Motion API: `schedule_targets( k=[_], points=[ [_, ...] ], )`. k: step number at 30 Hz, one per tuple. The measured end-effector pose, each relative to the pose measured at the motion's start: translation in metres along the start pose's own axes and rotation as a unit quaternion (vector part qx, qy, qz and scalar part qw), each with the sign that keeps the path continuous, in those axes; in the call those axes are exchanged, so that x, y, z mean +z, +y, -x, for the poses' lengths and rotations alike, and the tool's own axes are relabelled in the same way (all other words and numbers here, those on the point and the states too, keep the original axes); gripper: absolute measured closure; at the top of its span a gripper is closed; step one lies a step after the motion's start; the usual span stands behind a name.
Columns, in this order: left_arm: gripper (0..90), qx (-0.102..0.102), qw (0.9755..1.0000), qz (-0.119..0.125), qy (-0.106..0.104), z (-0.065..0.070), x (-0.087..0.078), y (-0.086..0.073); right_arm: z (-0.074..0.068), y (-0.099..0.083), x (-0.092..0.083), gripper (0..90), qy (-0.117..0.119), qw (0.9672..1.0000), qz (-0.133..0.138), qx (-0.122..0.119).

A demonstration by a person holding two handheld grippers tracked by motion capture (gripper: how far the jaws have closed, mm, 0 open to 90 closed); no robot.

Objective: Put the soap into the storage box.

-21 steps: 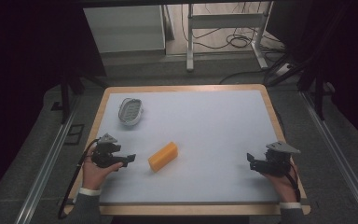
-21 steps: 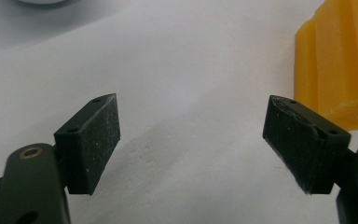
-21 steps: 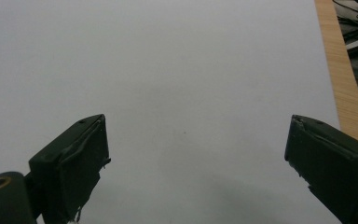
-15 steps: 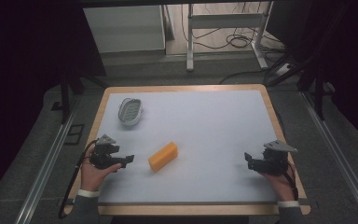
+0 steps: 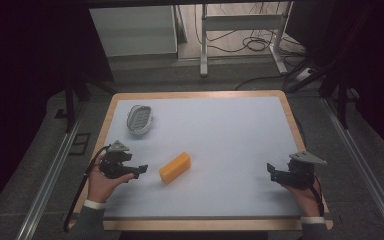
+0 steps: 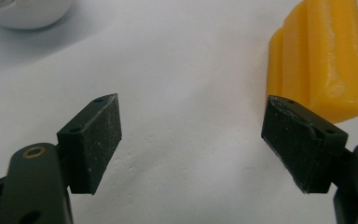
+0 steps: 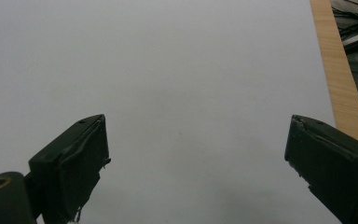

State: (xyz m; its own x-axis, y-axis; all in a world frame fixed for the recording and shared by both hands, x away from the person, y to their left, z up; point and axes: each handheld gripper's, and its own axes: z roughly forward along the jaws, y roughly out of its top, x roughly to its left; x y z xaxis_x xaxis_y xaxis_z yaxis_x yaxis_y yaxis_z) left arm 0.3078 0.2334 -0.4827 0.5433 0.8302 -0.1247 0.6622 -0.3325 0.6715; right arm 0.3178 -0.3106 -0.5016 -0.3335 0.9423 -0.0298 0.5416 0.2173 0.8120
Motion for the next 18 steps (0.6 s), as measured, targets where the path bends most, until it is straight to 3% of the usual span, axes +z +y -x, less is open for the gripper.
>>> schedule_targets(
  k=[4, 18],
  points=[
    [21.3, 0.018, 0.9998, 0.004, -0.004, 0.007, -0.01, 0.014, 0.002, 0.0, -0.005, 6.4, -0.001, 1.0, 0.008, 0.001],
    [21.3, 0.037, 0.9992, -0.013, -0.007, 0.012, -0.012, 0.029, 0.001, -0.001, -0.002, 6.4, -0.004, 1.0, 0.003, 0.003]
  ],
)
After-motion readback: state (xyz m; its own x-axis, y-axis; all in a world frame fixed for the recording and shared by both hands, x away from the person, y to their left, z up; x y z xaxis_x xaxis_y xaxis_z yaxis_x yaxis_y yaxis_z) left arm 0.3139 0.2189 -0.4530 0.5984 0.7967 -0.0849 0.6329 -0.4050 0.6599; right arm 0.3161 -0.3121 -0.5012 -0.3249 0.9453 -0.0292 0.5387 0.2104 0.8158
